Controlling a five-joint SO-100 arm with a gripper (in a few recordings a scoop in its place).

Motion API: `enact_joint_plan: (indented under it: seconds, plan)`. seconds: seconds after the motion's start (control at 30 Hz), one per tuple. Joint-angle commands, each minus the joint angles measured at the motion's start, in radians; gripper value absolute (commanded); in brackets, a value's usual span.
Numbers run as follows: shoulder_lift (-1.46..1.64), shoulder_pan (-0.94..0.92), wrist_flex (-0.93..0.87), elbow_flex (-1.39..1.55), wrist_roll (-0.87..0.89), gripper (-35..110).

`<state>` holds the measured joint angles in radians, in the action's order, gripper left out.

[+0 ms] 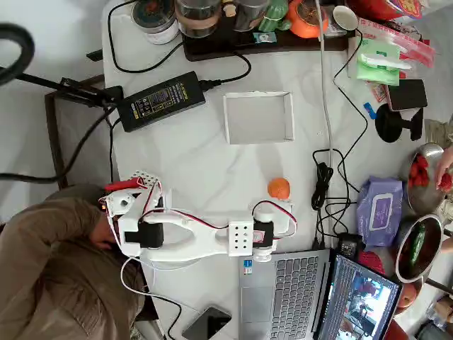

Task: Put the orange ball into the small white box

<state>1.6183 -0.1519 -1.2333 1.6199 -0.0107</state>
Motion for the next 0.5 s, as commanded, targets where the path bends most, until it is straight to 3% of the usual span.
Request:
enact_joint_plan:
  seconds: [0.0, 0.47]
  plan:
    - [0.023, -0.018, -0.018, -0.025, -0.021, 33]
    - [0.006, -0.005, -0.003, -0.008, -0.023, 38]
